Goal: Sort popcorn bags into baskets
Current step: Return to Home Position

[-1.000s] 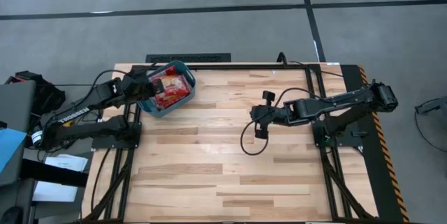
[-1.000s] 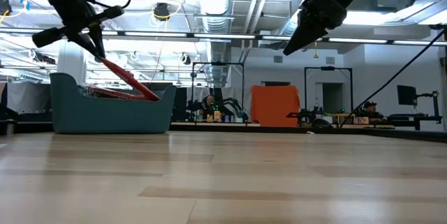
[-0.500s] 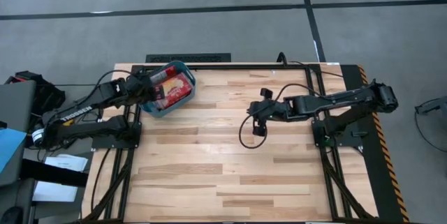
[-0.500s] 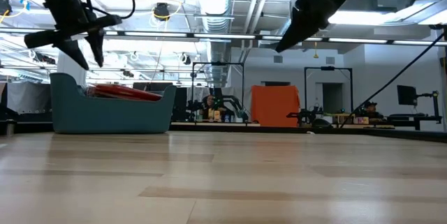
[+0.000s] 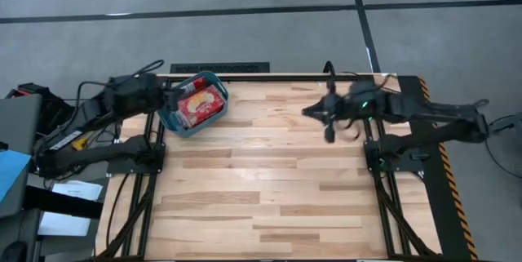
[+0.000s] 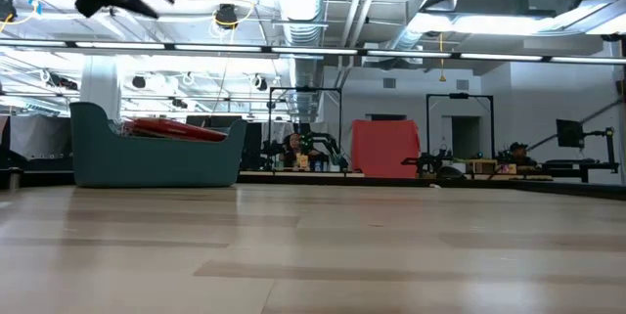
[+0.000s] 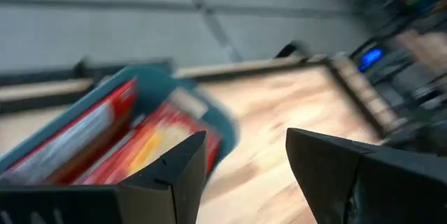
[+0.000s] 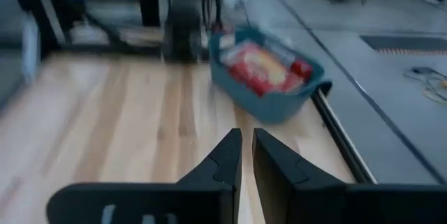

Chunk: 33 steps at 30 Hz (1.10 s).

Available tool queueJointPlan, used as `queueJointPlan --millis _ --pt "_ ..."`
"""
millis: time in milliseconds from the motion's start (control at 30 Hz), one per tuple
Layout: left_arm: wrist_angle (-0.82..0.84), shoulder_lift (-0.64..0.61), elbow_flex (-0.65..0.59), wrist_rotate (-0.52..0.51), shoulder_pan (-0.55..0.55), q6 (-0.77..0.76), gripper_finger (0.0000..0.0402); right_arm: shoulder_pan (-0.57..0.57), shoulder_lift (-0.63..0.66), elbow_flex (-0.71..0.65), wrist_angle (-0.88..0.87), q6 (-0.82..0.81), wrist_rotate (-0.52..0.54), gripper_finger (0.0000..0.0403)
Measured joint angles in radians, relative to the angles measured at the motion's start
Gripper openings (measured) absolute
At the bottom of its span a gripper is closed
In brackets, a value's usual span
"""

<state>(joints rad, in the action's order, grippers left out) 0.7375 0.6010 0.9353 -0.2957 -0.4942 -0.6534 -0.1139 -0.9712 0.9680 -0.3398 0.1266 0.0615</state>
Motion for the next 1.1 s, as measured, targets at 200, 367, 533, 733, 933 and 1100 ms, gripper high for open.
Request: queueJointPlan --millis 200,367,533,733,933,1100 --pt "-0.323 -0.144 -0.137 0.064 0.065 0.075 0.0184 -0.228 0.186 -0.157 0.115 -0.139 -0.212 0.006" --pt "-0.506 -0.239 -0.34 0.089 0.163 0.049 0.0184 -0.308 0.321 -0.329 0.227 -0.239 -0.282 0.006" --pt "-0.71 -0.277 -0.508 0.006 0.272 0.03 0.0184 -0.347 0.426 -0.476 0.372 -0.372 -0.298 0.006" --pt "-0.826 -0.241 -0.586 -0.143 0.431 0.066 0.0183 -0.366 0.512 -0.562 0.386 -0.451 -0.297 0.006" --pt "-0.832 -0.187 -0.597 -0.381 0.611 0.065 0.0183 -0.383 0.554 -0.617 0.389 -0.458 -0.263 0.006" --pt "-0.868 -0.296 -0.587 -0.386 0.715 0.163 0.0183 -0.422 0.575 -0.629 0.394 -0.47 -0.259 0.006"
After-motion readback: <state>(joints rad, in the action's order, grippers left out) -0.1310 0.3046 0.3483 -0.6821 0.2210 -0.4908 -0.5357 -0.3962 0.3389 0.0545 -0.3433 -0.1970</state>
